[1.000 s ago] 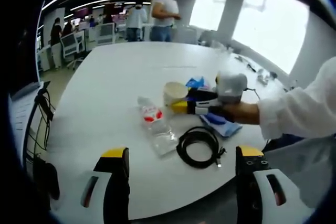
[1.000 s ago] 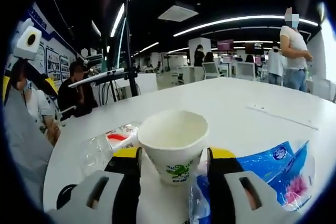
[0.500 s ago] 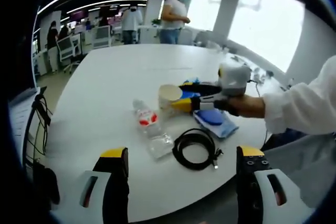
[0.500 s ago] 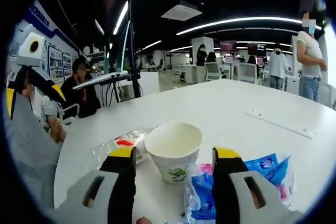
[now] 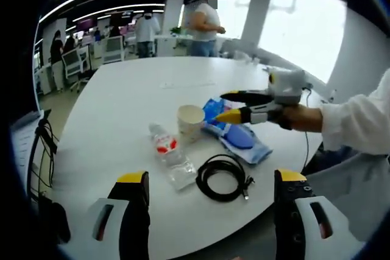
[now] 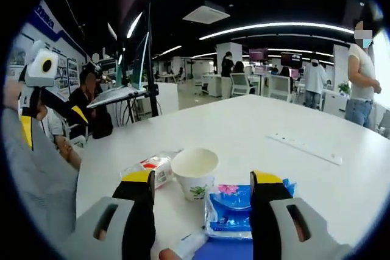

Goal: Arrange the tabletop items into an orderly group along one side of the table until the central work area is clear of visible clutter.

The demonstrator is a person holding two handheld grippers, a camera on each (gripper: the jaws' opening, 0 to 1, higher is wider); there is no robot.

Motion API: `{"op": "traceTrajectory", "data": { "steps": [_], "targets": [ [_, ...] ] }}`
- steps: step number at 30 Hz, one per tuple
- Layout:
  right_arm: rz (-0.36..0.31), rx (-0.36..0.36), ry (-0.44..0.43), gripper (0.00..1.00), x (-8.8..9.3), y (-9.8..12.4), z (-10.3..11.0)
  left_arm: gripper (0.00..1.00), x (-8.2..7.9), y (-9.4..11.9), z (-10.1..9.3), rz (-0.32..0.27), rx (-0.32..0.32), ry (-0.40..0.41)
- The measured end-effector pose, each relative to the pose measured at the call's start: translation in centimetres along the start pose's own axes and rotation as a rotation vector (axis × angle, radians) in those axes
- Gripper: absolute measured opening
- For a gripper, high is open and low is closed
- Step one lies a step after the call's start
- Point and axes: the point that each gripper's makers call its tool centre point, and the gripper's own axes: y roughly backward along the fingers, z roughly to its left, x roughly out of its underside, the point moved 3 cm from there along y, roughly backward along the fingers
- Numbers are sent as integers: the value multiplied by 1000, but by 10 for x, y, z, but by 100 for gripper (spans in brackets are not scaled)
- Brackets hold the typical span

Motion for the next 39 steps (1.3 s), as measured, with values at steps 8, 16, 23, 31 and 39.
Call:
{"op": "traceTrajectory", "data": {
  "steps": [8, 16, 23, 31, 39],
  "targets": [
    [-2, 25, -12, 60, -3, 24, 0, 80, -4, -4, -2, 5, 12, -16],
    [-11, 36, -20, 60, -11, 51, 13, 80, -15, -8, -3, 10, 36, -20],
    [-8, 48, -47, 59, -16, 71, 24, 81, -33, -14, 13, 16, 37, -14],
    [13, 44, -94, 58, -13, 73, 34, 80, -38, -33, 35, 96, 10, -30],
    [47, 10, -73, 58, -12, 64, 50, 80, -40, -46, 46, 122, 13, -10]
  ]
}}
